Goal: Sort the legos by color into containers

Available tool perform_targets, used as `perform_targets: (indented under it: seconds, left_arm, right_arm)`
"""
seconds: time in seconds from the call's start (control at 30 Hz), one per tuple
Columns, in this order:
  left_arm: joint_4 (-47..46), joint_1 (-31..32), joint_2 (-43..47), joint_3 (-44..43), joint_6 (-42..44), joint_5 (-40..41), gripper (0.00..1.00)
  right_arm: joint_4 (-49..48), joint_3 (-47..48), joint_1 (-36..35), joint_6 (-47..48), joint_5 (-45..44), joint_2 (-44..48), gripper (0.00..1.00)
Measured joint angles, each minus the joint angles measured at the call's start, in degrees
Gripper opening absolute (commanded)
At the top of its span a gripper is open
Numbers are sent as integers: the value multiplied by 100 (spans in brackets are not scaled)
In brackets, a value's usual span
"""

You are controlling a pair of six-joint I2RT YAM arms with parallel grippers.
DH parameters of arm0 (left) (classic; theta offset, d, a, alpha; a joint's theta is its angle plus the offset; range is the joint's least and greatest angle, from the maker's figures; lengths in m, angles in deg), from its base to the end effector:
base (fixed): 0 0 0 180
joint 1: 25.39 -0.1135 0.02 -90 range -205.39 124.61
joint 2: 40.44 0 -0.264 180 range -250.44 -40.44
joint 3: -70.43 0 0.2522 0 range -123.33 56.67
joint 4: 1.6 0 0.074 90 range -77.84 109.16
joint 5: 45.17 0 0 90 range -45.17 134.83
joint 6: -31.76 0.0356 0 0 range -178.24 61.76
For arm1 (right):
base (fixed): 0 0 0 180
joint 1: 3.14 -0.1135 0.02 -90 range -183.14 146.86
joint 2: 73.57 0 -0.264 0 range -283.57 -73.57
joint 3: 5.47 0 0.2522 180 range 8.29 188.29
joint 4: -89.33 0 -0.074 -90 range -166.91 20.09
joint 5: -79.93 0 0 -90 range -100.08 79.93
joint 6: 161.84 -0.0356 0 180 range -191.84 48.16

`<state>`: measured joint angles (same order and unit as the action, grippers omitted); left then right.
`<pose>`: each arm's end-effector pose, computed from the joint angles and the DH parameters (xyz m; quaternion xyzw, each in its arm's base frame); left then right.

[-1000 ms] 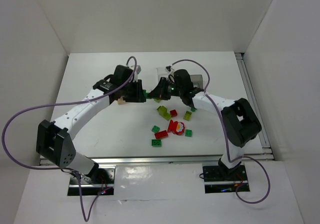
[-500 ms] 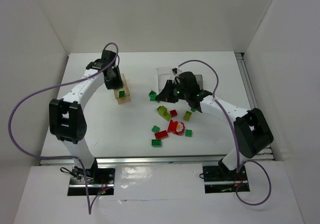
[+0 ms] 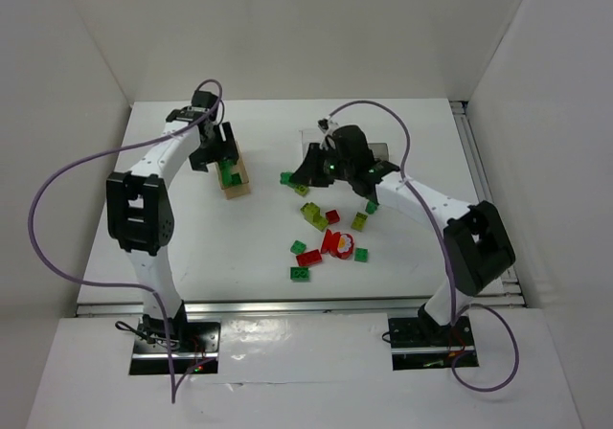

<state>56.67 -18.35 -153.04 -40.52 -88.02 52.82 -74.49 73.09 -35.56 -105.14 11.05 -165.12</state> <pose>0.4257 -0.0476 0.2554 -0.2077 0.9409 -0.0179 0.2669 0.3025 0.2073 0.2685 -0.0863 0.8485 0.4028 0.3323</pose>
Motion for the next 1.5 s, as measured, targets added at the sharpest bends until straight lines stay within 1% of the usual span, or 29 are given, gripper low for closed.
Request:
perform_targets:
  seconds: [0.13, 0.27, 0.43, 0.53, 0.57, 0.6, 0.63, 0.67, 0.7, 0.73, 0.77, 0.8, 0.87, 0.9, 0.93, 1.0, 1.03, 1.1, 1.17, 1.2, 1.3, 1.37, 1.43, 1.5]
  left_arm:
    - [59, 0, 295, 0, 46, -74, 88]
    - [136, -107, 1016, 79, -59, -85, 88]
    - [120, -710, 2341, 680, -520, -127, 88]
    - [173, -990, 2885, 1088, -758, -129, 88]
    - [192, -1036, 3001, 1204, -804, -133, 88]
    - [219, -1080, 3101, 1327, -837, -146, 88]
    - [234, -1121, 3165, 1416, -859, -164, 88]
    - [258, -1172, 3224, 1513, -911, -184, 88]
    - [284, -1202, 3261, 1580, -931, -197, 88]
    - [302, -1252, 3285, 1635, -946, -232, 88]
    - [306, -1292, 3305, 1685, -946, -254, 88]
    - [317, -1329, 3322, 1716, -944, -282, 88]
    - [319, -1388, 3346, 1744, -938, -341, 88]
    - [317, -1408, 3368, 1755, -931, -367, 88]
    - [310, -1419, 3401, 1775, -927, -387, 88]
    - [306, -1427, 3467, 1803, -922, -455, 86]
    - [295, -1427, 3491, 1812, -922, -501, 86]
    - [260, -1427, 3523, 1843, -920, -568, 86]
    - [210, -1425, 3523, 1884, -920, -614, 83]
    - [170, -1427, 3523, 1928, -925, -638, 83]
    - [90, -1425, 3467, 2017, -929, -640, 79]
    - [20, -1429, 3268, 2011, -935, -619, 77]
    - [-39, -1440, 2876, 1908, -935, -501, 77]
    - [-50, -1458, 2221, 1661, -927, -282, 82]
  right_arm:
    - [-66, 822, -192, 107, 33, -629, 6]
    - [-186, 1768, -343, 190, 57, -1469, 6]
    - [-313, 2962, -557, 256, 76, -2627, 6]
    - [-319, 3615, -691, 273, 33, -3248, 7]
    - [-297, 3856, -739, 280, 7, -3471, 9]
    - [-321, 4063, -782, 280, -39, -3657, 13]
    - [-299, 4301, -824, 280, -94, -3858, 26]
    - [-269, 4636, -881, 308, -155, -4122, 65]
    - [-260, 4911, -927, 293, -251, -4341, 74]
    - [-94, 5296, -984, 385, -363, -4594, 79]
    - [-9, 5602, -1027, 413, -435, -4802, 83]
    - [55, 5788, -1080, 466, -525, -4931, 83]
    - [170, 5709, -1158, 566, -739, -4896, 83]
    - [129, 5451, -1178, 608, -855, -4754, 82]
    - [101, 5069, -1209, 643, -970, -4522, 78]
    - [42, 4260, -1250, 691, -1132, -3998, 75]
    - [17, 3895, -1255, 710, -1198, -3731, 71]
    - [-61, 3309, -1228, 745, -1318, -3237, 66]
    - [-125, 2900, -1174, 748, -1388, -2798, 62]
    - [-225, 2728, -1139, 743, -1421, -2599, 62]
    - [-343, 2334, -1067, 743, -1499, -2107, 62]
    - [-376, 2120, -1014, 743, -1519, -1888, 62]
    - [-369, 1926, -984, 743, -1537, -1722, 62]
    - [-350, 1751, -938, 748, -1552, -1576, 62]
